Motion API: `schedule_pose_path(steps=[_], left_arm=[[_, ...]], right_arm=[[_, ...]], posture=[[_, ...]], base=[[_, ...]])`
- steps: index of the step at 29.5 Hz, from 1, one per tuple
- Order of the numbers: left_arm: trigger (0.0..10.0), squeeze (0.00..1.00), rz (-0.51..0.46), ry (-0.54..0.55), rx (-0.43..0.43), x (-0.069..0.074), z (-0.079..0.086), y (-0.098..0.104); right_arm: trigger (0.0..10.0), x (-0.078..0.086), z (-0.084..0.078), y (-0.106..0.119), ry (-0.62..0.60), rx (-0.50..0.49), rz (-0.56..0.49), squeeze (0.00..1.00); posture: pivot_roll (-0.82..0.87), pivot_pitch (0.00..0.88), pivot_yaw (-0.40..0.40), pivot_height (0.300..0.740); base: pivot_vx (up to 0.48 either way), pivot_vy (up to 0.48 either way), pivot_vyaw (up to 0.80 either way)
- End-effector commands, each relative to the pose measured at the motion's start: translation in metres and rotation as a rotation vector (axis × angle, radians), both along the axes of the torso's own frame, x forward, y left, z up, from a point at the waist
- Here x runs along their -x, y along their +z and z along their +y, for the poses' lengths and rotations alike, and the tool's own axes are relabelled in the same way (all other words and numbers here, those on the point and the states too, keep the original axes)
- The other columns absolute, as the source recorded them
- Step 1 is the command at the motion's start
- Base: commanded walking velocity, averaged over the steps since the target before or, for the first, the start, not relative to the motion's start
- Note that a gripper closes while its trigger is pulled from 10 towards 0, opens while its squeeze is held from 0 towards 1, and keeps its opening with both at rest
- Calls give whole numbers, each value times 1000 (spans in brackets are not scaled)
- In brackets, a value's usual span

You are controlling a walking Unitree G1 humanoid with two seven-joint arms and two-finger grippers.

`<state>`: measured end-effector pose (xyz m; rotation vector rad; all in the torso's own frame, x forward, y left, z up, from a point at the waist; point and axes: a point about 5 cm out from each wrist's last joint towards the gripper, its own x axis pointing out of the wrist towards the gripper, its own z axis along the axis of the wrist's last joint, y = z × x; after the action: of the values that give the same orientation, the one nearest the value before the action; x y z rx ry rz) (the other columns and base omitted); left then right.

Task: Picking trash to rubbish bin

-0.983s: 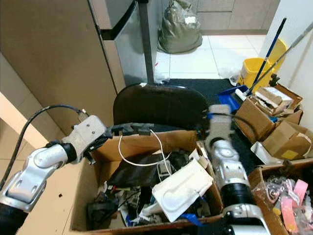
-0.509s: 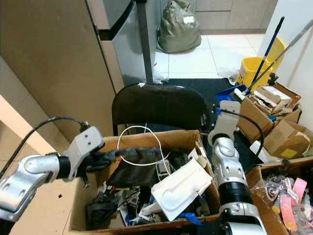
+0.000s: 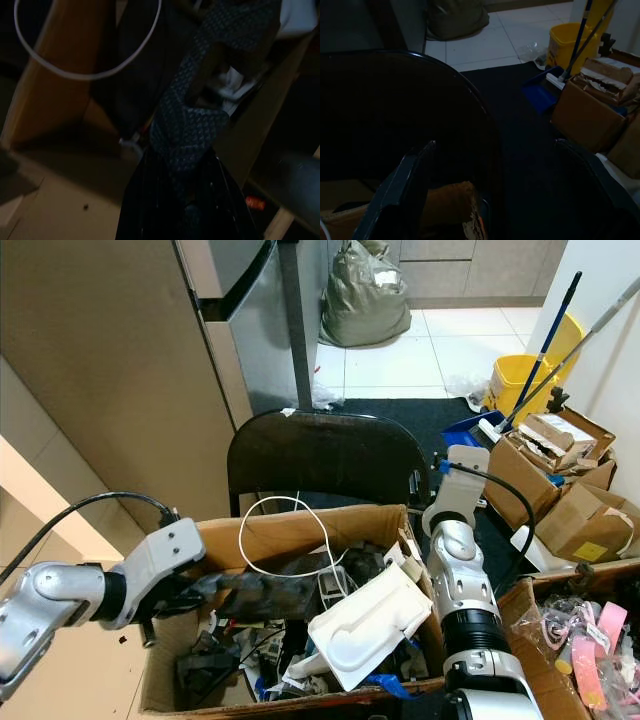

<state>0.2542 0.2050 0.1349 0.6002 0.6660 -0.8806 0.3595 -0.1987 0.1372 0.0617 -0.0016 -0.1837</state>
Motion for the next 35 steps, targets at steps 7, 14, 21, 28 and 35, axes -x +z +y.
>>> schedule_pose_path(steps=[7, 14, 21, 28, 35], left_arm=[[10000, 0, 91, 8, -167, 10, 16, -10], [10000, 1000, 64, 6, -151, 6, 13, -7], [10000, 1000, 70, 6, -173, 5, 15, -7], [10000, 0, -73, 46, -204, -10, 16, -2], [10000, 0, -614, 377, 97, -65, 5, 51]], right_arm=[[10000, -2, 10, -4, 38, -30, 12, 0], [10000, -3, 11, -4, 45, -35, 9, 0], [10000, -4, 26, -6, 206, -65, 33, 0], [10000, 0, 38, -13, 344, -23, 82, 0], [10000, 0, 25, -16, 199, 67, 94, 0]], posture=[[73, 122, 68, 740], [73, 118, 70, 740], [73, 124, 74, 740], [68, 128, 74, 740], [64, 133, 69, 740]], base=[[0, 0, 0], [0, 0, 0], [0, 0, 0], [0, 0, 0], [0, 0, 0]])
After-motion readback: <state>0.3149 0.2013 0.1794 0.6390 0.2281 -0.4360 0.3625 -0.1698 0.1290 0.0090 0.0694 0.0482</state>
